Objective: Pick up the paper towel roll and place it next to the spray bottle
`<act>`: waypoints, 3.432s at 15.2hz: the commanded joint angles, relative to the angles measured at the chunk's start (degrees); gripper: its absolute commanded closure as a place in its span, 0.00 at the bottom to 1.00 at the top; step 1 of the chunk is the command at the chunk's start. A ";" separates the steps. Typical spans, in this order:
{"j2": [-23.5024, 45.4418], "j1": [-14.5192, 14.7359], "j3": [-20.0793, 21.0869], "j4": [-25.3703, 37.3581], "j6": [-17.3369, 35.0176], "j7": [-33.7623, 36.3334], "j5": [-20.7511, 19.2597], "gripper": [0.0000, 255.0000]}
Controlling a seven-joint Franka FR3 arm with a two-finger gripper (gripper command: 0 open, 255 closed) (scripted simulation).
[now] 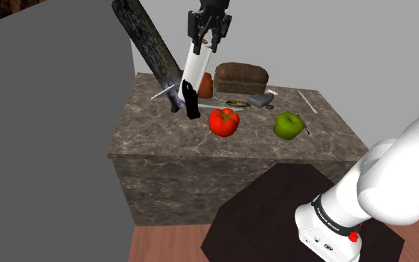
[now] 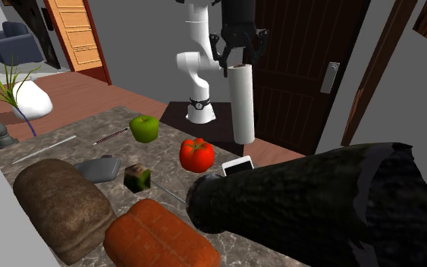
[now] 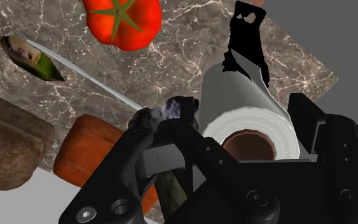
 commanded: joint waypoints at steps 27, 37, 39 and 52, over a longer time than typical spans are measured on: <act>-3.27 -4.77 -3.96 12.80 -16.67 -7.49 0.39 1.00; -11.68 -10.65 -11.55 3.58 -16.84 -21.13 -0.69 1.00; -12.60 -11.78 -13.19 2.71 -17.06 -23.93 -1.14 1.00; -12.34 -18.92 -24.93 4.00 -18.88 -43.14 -3.93 1.00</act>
